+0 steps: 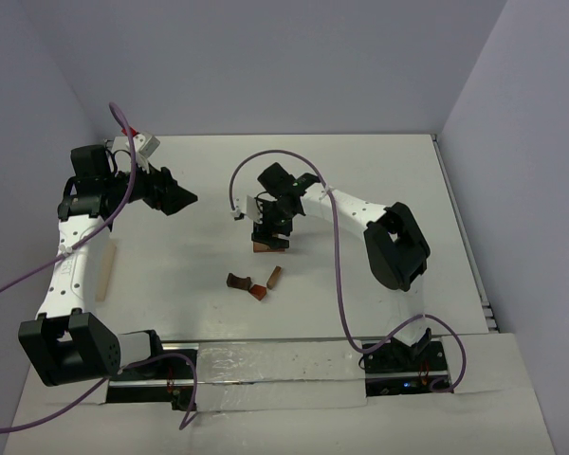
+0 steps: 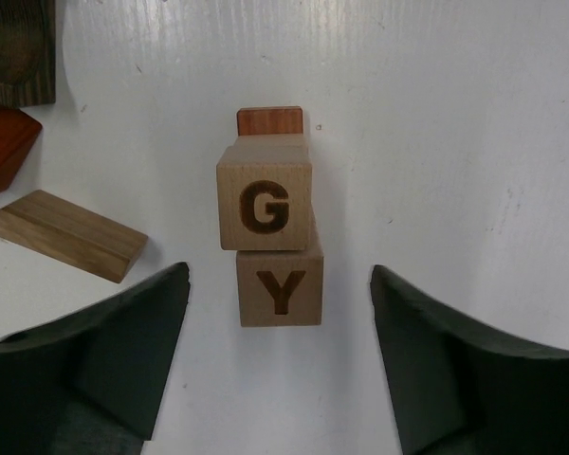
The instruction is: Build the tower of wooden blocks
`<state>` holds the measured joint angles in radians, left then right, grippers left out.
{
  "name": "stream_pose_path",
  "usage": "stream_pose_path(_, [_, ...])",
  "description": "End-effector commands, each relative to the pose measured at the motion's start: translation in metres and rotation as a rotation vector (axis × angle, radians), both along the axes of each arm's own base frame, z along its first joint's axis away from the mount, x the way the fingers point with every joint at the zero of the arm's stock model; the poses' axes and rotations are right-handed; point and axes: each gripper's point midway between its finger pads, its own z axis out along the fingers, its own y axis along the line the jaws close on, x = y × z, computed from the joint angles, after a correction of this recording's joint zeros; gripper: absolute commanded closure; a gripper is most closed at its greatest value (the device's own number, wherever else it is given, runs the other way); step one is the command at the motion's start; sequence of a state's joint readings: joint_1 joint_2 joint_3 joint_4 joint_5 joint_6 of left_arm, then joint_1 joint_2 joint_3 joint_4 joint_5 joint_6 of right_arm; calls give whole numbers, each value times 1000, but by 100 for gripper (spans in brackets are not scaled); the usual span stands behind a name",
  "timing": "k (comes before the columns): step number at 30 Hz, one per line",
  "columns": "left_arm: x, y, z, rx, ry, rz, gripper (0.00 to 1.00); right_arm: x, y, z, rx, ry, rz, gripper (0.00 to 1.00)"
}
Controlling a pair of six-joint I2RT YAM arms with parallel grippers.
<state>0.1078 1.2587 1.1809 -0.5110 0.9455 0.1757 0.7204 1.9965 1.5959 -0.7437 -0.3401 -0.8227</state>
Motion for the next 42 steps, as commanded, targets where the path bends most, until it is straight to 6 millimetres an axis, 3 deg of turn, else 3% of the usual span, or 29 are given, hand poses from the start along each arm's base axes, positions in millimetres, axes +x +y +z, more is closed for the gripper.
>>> stream_pose_path(1, [8, 2, 21, 3, -78, 0, 1, -3, 6, 7, 24, -13, 7, 11])
stream_pose_path(9, [6, 2, 24, 7, -90, -1, 1, -11, 1, 34, 52, -36, 14, 4])
stream_pose_path(16, [3, 4, 30, 17, -109, 19, 1, -28, -18, 74, 83, -108, 43, 5])
stream_pose_path(21, [-5, 4, 31, 34, -131, 17, 1, -48, -34, 91, 115, -163, 122, 12])
stream_pose_path(25, [-21, -3, 26, 28, -137, -56, 1, -77, -42, 76, 116, -165, 273, 34])
stream_pose_path(27, [-29, -8, 26, 9, -135, -94, 1, -86, -40, 69, 112, -166, 335, 40])
stream_pose_path(34, [-48, -19, 23, -47, -110, -179, 1, -111, -18, 30, 74, -131, 544, 44])
stream_pose_path(42, [-53, -21, 11, -55, -93, -194, 1, -121, -1, -2, 7, -135, 666, 48])
